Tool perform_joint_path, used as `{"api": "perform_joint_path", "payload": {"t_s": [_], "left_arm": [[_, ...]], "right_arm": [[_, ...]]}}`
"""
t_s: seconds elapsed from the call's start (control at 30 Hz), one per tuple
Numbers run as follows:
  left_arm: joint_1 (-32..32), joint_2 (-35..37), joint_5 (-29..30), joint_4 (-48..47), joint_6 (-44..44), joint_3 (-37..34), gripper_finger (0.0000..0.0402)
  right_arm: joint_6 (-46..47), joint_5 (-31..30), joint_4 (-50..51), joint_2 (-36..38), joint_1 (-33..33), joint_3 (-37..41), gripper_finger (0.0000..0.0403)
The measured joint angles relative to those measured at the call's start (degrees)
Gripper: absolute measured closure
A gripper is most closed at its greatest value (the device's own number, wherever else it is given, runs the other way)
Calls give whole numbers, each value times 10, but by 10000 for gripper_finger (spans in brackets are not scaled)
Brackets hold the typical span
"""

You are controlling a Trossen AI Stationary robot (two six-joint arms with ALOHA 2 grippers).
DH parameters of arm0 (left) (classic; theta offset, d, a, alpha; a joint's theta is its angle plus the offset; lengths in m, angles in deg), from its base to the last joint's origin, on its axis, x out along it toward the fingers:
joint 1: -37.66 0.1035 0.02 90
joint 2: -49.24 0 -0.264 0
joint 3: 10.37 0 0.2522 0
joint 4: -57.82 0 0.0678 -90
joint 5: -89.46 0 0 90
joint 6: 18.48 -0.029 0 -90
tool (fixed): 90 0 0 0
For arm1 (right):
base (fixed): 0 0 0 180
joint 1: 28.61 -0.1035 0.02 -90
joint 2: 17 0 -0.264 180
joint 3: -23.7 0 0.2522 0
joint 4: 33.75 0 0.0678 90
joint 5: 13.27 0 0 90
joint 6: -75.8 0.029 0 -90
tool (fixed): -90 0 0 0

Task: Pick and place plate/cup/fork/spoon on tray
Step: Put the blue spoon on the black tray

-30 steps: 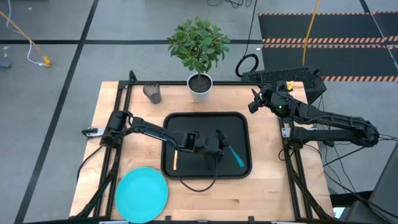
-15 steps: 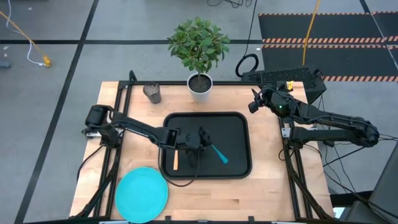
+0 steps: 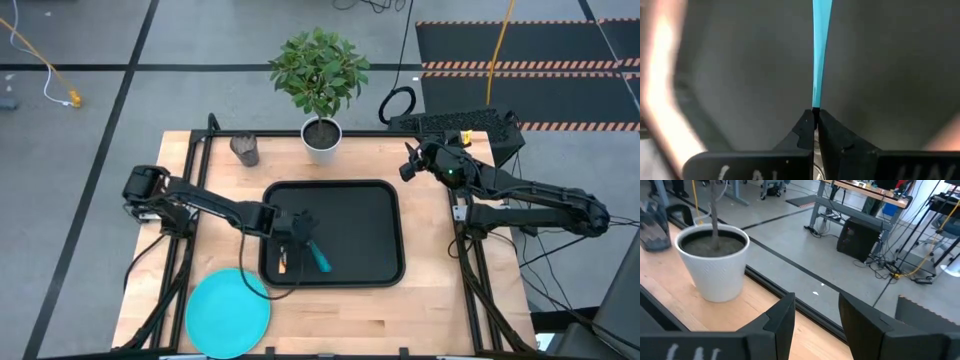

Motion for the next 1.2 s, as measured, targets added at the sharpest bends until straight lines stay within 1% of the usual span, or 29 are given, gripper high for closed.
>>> {"api": "perform_joint_path", "payload": {"t_s": [0.03,0.1,0.2,0.37,0.47,0.63,0.73,0.8,0.9,1.0,1.07,1.2], "left_arm": [[0,4,-1,-28,-2,-3,396],[0,3,-5,-24,-11,0,396],[0,4,-4,-43,-35,-1,396],[1,0,-12,-47,-112,-6,396],[5,-1,-12,-66,-148,-19,396],[16,-1,-14,-4,-186,-52,388],[19,-1,-14,21,-208,-53,387],[19,-1,-14,21,-227,-53,394],[21,-1,-23,19,-234,-53,396],[29,-1,-44,18,-236,-53,384],[33,-1,-47,18,-253,-53,381],[42,-1,-53,18,-275,-53,393]], "right_arm": [[1,0,1,0,0,0,259],[1,0,2,0,2,0,259],[4,0,-1,-2,2,0,259],[5,0,-3,-2,2,0,259],[5,0,-3,-2,2,0,259],[5,0,-3,-2,2,0,259],[5,0,-3,-2,2,0,259],[5,0,-3,-2,2,0,259],[2,0,-3,-2,2,0,259],[1,0,-3,-2,2,0,259],[1,0,-3,-2,2,0,259],[1,0,-3,-2,2,0,259]]}}
